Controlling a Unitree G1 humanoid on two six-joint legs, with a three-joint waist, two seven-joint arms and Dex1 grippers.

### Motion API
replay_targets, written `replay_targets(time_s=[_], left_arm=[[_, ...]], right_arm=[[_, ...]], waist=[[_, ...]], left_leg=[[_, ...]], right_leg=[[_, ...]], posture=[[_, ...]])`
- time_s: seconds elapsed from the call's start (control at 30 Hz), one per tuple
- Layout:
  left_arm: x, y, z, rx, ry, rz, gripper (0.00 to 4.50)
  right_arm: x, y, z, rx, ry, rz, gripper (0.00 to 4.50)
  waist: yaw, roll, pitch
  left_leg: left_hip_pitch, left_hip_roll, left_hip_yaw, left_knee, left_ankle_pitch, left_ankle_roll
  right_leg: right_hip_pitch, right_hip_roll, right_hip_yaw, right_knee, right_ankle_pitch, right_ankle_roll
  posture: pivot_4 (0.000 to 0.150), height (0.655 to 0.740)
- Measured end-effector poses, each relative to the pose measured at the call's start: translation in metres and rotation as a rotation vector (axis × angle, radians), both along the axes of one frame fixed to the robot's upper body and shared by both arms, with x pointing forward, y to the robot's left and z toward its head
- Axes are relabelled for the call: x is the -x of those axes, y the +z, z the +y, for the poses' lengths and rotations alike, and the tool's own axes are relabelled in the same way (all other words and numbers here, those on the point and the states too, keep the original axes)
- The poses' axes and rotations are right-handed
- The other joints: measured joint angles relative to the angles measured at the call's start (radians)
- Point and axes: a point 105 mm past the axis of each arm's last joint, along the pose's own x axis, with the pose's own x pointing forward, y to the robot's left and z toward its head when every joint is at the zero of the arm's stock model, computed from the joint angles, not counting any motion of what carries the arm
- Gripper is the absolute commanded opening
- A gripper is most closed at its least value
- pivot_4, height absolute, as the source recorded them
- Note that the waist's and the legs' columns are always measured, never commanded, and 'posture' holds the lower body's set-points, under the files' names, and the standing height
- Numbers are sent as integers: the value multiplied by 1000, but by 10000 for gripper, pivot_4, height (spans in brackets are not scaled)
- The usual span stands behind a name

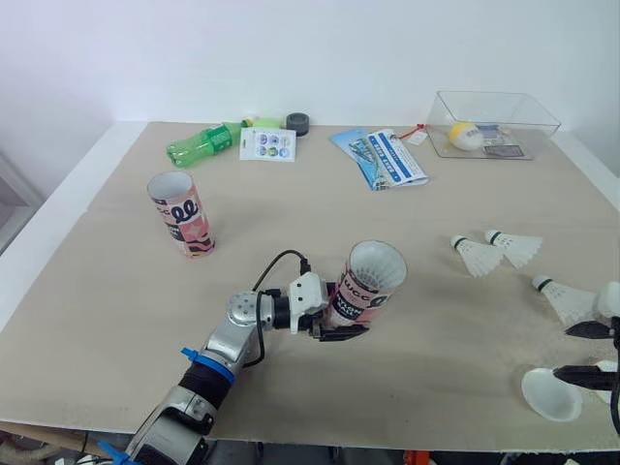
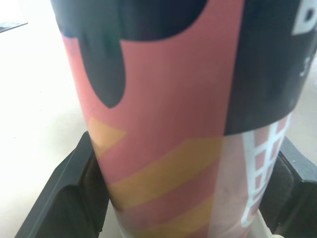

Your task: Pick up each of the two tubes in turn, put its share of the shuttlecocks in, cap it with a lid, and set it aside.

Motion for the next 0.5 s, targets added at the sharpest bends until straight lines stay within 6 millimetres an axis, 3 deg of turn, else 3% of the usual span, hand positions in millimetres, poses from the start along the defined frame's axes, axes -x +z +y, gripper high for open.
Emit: replay_targets(time_s=[0.5], left_arm=[[0,0,-1,2,22,33,34897]], right_arm=[[-7,-19,10,17,125,59,44365]], waist=[[-1,1,0]], left_leg=[[1,0,1,0,0,0]], right_leg=[[1,0,1,0,0,0]], posture=[[1500,7400]])
